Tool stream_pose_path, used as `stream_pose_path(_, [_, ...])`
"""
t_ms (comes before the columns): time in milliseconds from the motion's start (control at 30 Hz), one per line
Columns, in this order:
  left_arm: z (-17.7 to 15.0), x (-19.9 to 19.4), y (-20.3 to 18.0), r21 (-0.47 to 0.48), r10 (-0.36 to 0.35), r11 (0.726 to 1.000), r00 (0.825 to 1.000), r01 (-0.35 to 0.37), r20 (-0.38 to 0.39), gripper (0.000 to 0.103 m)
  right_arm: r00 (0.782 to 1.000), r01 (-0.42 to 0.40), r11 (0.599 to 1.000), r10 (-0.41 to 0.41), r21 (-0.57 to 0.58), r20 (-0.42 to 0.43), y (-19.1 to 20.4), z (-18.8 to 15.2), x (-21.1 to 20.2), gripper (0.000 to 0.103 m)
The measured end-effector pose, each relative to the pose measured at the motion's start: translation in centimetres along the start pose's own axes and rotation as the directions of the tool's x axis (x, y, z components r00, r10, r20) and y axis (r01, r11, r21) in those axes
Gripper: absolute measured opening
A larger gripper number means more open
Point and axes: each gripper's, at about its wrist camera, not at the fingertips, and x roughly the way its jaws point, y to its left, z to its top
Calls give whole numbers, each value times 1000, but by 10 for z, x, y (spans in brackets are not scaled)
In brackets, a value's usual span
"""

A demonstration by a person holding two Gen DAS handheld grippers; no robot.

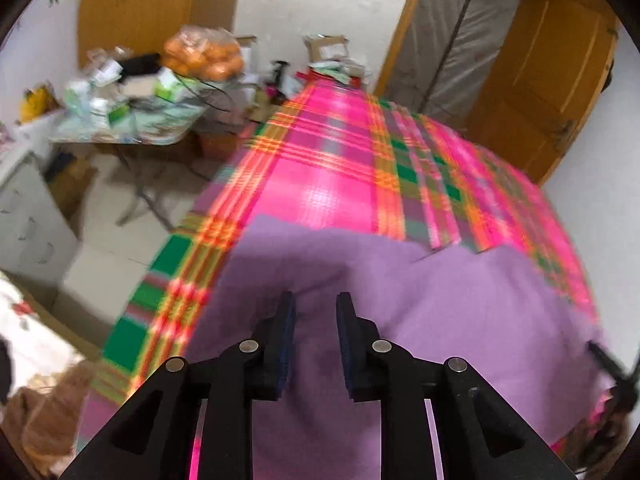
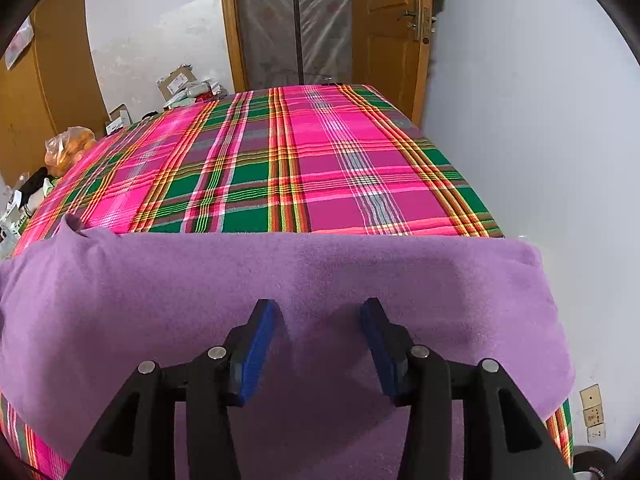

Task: Fold clothes

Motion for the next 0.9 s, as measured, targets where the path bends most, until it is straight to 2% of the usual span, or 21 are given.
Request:
stream_pose_path(67, [9, 9, -4, 6, -48, 999, 999, 48, -23, 22, 1000, 5, 1000, -5, 1, -1, 1, 0, 0, 49])
stream_pose_path(233, [18, 46, -19, 93, 13, 996, 994, -3, -106, 22, 1000, 17, 1000, -17, -2, -2, 1, 1, 1, 49])
stream_pose_path(267, [18, 48, -20, 107, 33, 994, 994, -22, -102, 22, 1000, 17, 1000, -17, -1, -3, 1, 1, 1, 49])
stream_pose_path(367, [24, 43, -6, 50, 14, 999, 996, -10, -83, 20, 1000, 22, 1000, -22, 1, -3, 2, 1, 2, 49])
stream_pose_path(467, [31, 38, 8, -7, -3, 1000, 998, 3, -64, 4, 999, 32, 999, -32, -2, -5, 3, 1, 2, 50])
stream_pose_path(500, [33, 37, 13, -25, -9, 1000, 998, 7, -57, 2, 999, 33, 999, -33, -2, -5, 3, 1, 3, 50])
stream_pose_path(600, [39, 32, 27, -82, -25, 996, 999, 22, -36, 2, 999, 35, 999, -35, 0, -5, 3, 1, 3, 50])
stream_pose_path(733, [48, 25, 45, -155, -44, 987, 999, 43, -6, 5, 999, 41, 999, -41, 1, -6, 4, 2, 3, 50])
stream_pose_path(767, [49, 22, 50, -169, -39, 985, 999, 39, 2, 9, 999, 43, 999, -43, 1, -6, 4, 2, 3, 50])
stream_pose_path(833, [53, 26, 61, -193, 20, 981, 1000, -24, -22, 35, 999, 45, 999, -45, 3, -6, 5, 1, 3, 50])
stream_pose_path(867, [55, 30, 66, -202, 38, 978, 998, -46, -44, 35, 999, 46, 999, -46, 3, -6, 5, 1, 3, 50])
stream_pose_path(900, [56, 34, 72, -220, 24, 975, 998, -37, -61, 35, 999, 47, 999, -47, 3, -6, 5, 1, 3, 50])
